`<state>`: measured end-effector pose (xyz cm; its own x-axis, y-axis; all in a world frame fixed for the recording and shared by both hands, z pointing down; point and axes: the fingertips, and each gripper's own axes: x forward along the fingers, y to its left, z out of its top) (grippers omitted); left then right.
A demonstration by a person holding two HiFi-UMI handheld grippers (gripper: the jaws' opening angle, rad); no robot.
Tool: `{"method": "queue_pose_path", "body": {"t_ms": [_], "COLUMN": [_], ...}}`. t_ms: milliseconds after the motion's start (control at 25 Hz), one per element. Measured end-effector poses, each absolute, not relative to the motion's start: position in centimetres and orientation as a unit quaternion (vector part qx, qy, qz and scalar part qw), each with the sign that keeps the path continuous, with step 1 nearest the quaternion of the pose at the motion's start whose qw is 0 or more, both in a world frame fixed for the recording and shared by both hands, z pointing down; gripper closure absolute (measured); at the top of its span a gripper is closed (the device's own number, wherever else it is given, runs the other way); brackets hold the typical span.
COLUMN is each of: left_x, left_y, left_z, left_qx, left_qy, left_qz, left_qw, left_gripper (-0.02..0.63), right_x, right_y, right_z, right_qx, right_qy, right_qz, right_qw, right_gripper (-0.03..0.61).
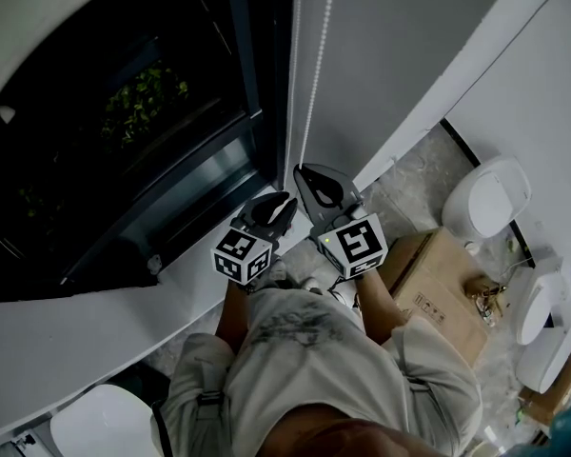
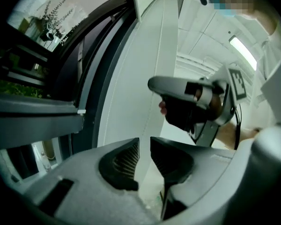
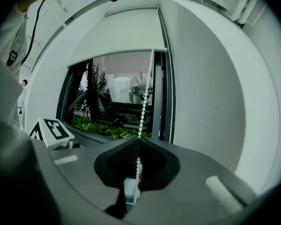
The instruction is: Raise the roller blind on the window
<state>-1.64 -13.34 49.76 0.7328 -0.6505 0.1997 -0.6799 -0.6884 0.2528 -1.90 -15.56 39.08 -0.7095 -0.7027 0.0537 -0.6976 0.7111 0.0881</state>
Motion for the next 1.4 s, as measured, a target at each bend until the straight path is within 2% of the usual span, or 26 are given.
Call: {"method": "queue_pose_path", "body": {"t_ms": [320,840,960,1040,1200,1400], "left_x": [-2.7,-0.3,0.2,0.3,0.7,0.7], "left_y": [-14.5,-15.9,-16.1,-16.3,-16.7,-16.9], "left_z": [37.4,24.0,22.9,22.7,22.6,24.7], "left_qx": [0.925,0.93,0.929,0.926,0.918,0.925], "left_qy": [-0.376,-0.356,-0.356,-0.364,-0.379,-0.369], "left_qz": [0.001,-0.058,-0.063,-0.059,-0.057,-0.029], "left_qw": [0.056,-0.068,-0.078,-0.086,-0.1,-0.082], "left_gripper": [0.49,0.489,0.519,0.578,0.599,0.603], "right_x": [-1.3,-1.7,-1.8,-1.9,-1.9,-1.8], "right_y": [-15.6,-15.3,-15.2,-15.2,-15.3,-15.6], "right_z": [39.3,38.9,38.9,38.8,38.8,40.1], "right_qx": [0.38,0.374,0.373,0.373,0.374,0.375], "right_qy": [-0.924,-0.926,-0.927,-0.927,-0.926,-0.925], "right_qz": [-0.028,-0.032,-0.032,-0.033,-0.034,-0.028], "right_qw": [0.039,0.034,0.034,0.033,0.033,0.049], "right_gripper": [0.568,0.568,0.568,0.568,0.568,0.568]}}
